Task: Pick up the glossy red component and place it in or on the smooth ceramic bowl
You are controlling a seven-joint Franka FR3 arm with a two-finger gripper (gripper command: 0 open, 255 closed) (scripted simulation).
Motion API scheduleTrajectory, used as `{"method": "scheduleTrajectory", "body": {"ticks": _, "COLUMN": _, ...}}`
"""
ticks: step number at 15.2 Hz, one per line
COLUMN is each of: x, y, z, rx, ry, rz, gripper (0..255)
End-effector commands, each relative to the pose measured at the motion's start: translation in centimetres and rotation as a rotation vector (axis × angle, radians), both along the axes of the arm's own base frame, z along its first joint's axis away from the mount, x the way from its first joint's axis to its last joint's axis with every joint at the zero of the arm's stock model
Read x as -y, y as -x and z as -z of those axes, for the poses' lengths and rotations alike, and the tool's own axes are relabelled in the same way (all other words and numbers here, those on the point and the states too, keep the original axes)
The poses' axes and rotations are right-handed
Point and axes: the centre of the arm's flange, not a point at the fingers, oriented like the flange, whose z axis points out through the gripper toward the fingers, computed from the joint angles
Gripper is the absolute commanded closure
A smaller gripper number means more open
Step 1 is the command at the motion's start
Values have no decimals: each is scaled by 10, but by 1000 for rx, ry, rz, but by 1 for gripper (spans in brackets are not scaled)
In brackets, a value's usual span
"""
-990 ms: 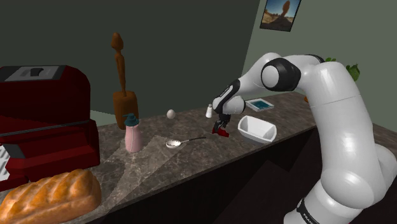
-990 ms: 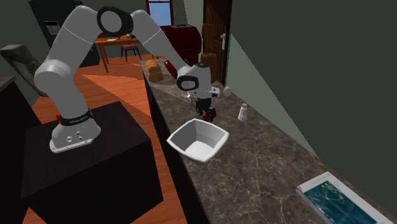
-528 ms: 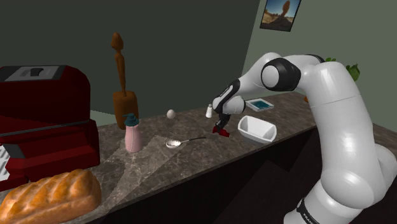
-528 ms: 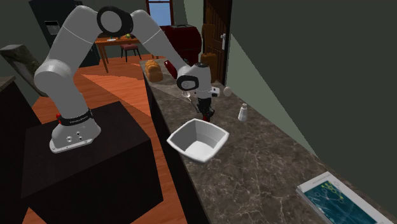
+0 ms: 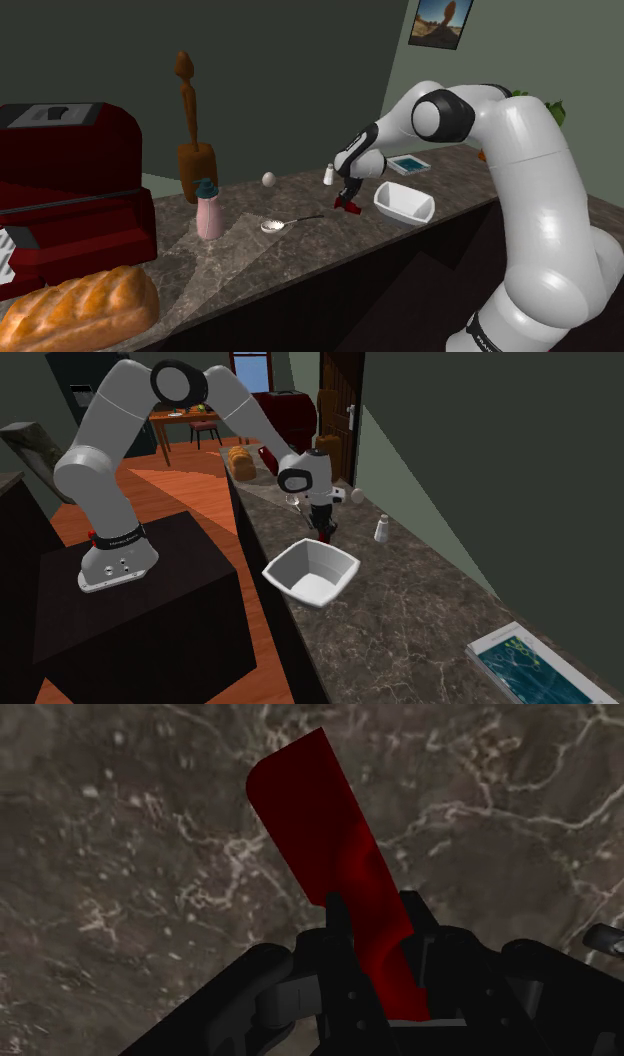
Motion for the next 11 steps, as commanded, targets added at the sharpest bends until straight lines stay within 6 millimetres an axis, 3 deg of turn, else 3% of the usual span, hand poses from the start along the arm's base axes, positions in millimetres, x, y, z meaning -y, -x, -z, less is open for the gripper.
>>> {"method": "scheduleTrajectory", "body": {"ticks": 1, "x": 0, "y": 0, "z": -9, "rx": -1, "ry": 0, "rz": 0, "gripper": 255}}
{"method": "scheduleTrajectory", "body": {"ticks": 11, "x": 0, "y": 0, "z": -62, "rx": -1, "ry": 0, "rz": 0, "gripper": 255}}
